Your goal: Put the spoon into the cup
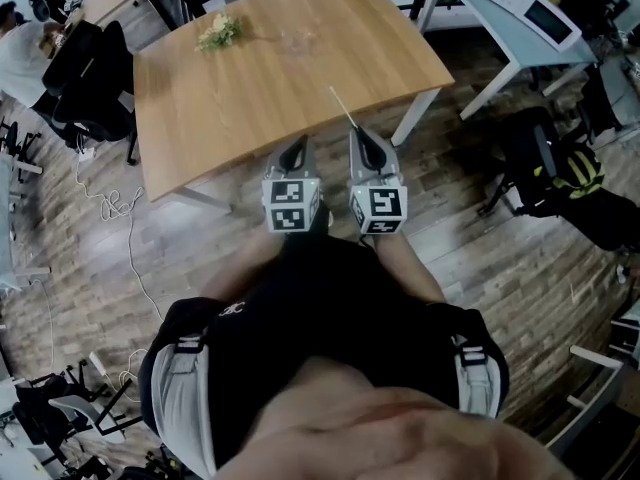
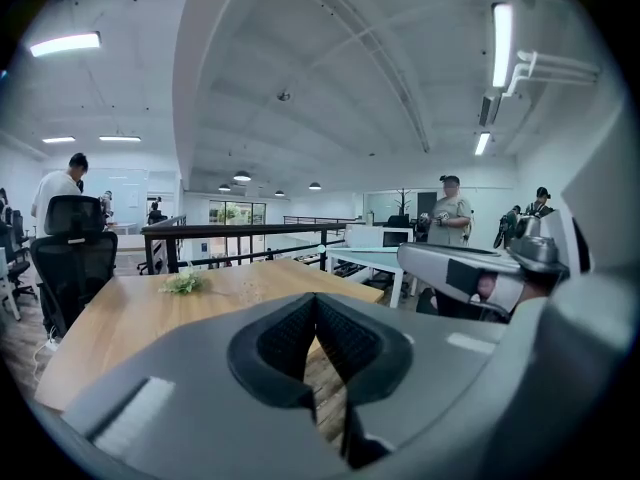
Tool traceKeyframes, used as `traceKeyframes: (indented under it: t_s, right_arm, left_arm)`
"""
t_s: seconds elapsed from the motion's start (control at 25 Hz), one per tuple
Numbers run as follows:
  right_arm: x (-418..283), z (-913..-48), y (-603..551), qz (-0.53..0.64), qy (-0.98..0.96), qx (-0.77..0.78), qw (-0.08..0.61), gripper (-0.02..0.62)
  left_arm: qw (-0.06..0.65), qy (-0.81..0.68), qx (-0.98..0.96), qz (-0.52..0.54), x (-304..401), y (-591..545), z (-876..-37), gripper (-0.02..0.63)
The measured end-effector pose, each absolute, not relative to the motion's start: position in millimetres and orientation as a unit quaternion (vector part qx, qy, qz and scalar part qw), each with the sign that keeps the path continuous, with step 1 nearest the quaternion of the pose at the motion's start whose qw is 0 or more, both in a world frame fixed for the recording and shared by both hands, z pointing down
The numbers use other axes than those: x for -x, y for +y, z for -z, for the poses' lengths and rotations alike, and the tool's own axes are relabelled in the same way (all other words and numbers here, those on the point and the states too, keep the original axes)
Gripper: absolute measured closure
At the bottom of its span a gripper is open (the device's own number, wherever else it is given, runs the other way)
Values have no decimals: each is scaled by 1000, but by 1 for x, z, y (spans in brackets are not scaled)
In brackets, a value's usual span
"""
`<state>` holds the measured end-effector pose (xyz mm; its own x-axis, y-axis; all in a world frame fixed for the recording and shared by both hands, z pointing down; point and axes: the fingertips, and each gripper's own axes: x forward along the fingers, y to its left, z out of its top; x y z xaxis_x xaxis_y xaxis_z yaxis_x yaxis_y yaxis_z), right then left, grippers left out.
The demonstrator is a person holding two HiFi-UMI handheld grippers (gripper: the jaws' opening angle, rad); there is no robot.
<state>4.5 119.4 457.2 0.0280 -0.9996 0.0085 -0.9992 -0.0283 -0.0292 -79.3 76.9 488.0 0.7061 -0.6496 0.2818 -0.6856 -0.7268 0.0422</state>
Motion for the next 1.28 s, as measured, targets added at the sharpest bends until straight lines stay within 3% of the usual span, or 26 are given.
traceKeyframes:
  t_s: [0.52,1.28]
  right_arm:
    - [-49,-463,60,12,689,725,10,591]
    - [-86,-454,-121,2,726,687,-24,591]
  left_arm:
    - [77,-368,-920,-111,43,-1,-500,594]
    - [106,-403,-903,-103,2,-176,-492,594]
